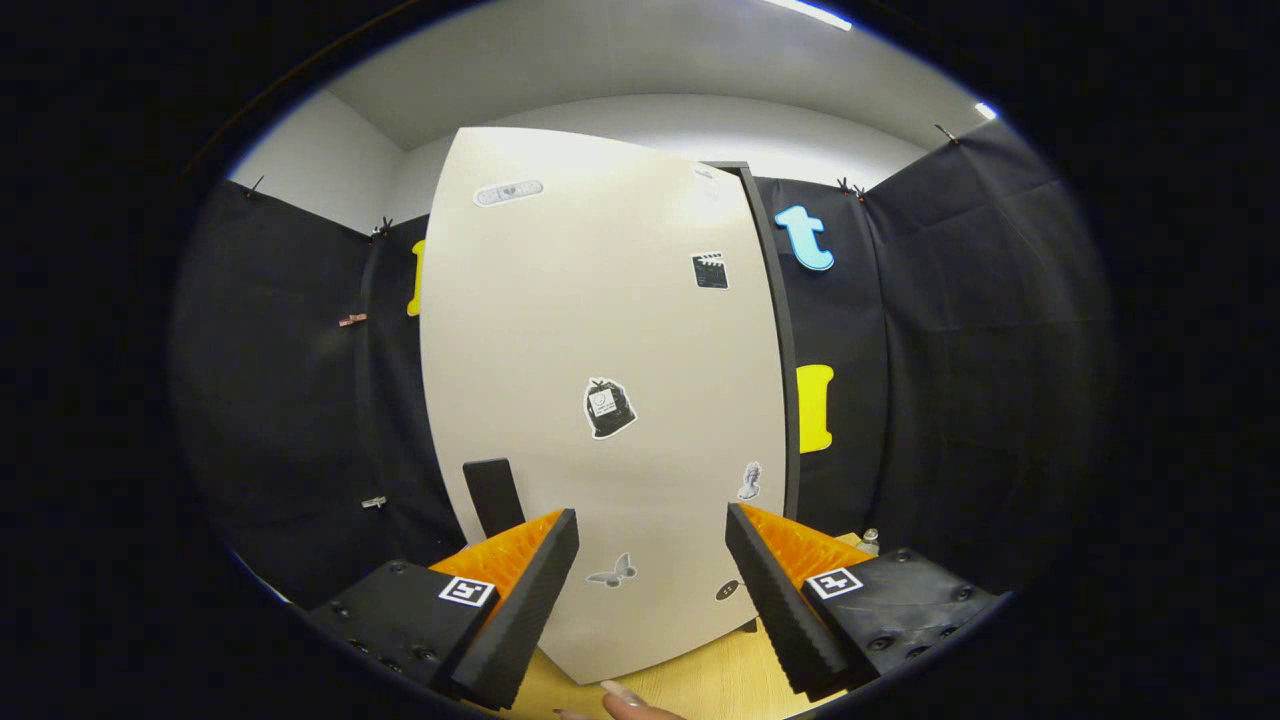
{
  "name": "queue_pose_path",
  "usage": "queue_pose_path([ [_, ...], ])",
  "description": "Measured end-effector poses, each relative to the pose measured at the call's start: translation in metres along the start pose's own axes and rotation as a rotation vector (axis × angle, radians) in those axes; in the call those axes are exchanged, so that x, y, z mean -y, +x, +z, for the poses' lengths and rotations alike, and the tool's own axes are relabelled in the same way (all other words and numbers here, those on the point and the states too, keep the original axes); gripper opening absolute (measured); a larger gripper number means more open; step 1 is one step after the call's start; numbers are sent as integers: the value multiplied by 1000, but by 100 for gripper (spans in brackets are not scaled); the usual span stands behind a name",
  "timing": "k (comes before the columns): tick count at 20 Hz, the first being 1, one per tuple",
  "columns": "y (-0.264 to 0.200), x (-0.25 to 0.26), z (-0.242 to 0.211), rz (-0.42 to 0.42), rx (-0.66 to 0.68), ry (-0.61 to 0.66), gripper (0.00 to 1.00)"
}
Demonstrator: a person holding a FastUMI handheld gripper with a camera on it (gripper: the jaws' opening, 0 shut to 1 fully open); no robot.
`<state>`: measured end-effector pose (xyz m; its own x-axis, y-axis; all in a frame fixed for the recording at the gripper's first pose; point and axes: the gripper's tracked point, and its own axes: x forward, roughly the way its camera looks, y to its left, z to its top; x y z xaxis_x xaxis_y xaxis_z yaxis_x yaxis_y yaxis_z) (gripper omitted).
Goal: Open the shoe cabinet door, grab the shoes and put them into the shoe cabinet, then close the shoe cabinet door.
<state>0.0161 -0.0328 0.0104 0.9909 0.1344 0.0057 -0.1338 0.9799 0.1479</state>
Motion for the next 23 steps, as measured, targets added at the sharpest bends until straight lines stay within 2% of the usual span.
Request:
queue_pose_path([
  [23,-12,-28,11,33,39,-78,97],
])
